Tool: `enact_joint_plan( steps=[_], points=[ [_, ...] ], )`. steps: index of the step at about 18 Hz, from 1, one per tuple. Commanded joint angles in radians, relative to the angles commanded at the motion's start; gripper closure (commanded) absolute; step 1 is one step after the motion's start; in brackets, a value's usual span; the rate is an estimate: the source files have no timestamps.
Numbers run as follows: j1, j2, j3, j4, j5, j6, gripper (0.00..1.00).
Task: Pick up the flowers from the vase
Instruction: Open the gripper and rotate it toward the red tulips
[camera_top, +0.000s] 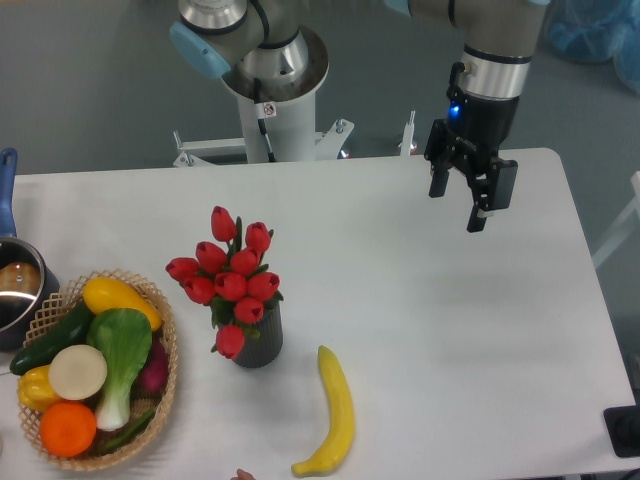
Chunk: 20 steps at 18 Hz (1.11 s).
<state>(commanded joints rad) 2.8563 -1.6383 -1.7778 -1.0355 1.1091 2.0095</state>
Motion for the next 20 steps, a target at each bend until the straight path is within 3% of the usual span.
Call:
enact_joint_plan(
  steps=[6, 11, 14, 17, 20],
  points=[
    [-0.006, 0.015, -0.011, 0.014, -0.047, -0.034, 0.00],
    [0.008, 0.014, -0.069, 0.017, -0.240, -0.194, 0.00],
    [0.009, 0.006, -0.074, 0.017, -0.365, -0.360, 0.00],
    [0.011, -0.011, -0.089, 0.017, -0.581, -0.582, 0.00],
    [0.026, -0.026, -0.103, 0.035, -0.699, -0.601, 0.00]
  ],
)
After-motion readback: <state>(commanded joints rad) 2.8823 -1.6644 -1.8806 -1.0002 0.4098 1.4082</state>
